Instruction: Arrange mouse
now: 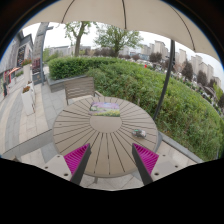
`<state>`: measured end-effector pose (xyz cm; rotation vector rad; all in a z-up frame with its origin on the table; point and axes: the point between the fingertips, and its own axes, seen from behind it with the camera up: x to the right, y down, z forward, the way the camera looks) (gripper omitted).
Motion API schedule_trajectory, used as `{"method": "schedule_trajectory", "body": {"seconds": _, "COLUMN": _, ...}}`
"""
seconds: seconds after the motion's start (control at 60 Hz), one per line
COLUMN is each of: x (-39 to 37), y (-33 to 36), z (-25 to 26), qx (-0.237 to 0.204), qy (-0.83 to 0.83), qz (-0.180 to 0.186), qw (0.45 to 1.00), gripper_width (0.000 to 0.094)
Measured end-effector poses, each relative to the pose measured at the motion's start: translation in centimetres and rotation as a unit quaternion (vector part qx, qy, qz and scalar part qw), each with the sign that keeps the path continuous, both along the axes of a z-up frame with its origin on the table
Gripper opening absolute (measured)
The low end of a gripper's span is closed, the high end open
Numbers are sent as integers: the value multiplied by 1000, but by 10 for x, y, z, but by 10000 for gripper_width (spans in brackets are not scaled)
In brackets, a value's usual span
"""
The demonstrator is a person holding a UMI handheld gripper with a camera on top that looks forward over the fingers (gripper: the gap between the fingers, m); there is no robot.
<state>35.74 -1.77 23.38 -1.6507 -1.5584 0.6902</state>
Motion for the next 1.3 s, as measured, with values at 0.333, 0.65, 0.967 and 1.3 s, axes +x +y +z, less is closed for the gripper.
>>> {"method": "schedule_trajectory", "body": {"seconds": 0.333, "x": -6, "y": 95, "z": -54, "qx": -4, "qy": 14, "qz": -52, "qw": 999, "gripper_width": 853}}
{"method": "schedule_trajectory", "body": {"seconds": 0.65, "x": -42, "y": 174, "z": -100, "qx": 9, "qy": 43, "qz": -73, "qw": 996, "gripper_width": 853}}
{"method": "schedule_trajectory", "body": {"seconds": 0.967, "x": -108, "y": 235, "z": -164, "qx": 11, "qy": 43, "qz": -69, "qw": 997, "gripper_width": 852}}
{"method": "schedule_trajectory", "body": {"seconds": 1.3, "x": -189, "y": 269, "z": -216, "qx": -1, "qy": 27, "qz": -35, "qw": 999, "gripper_width": 851}}
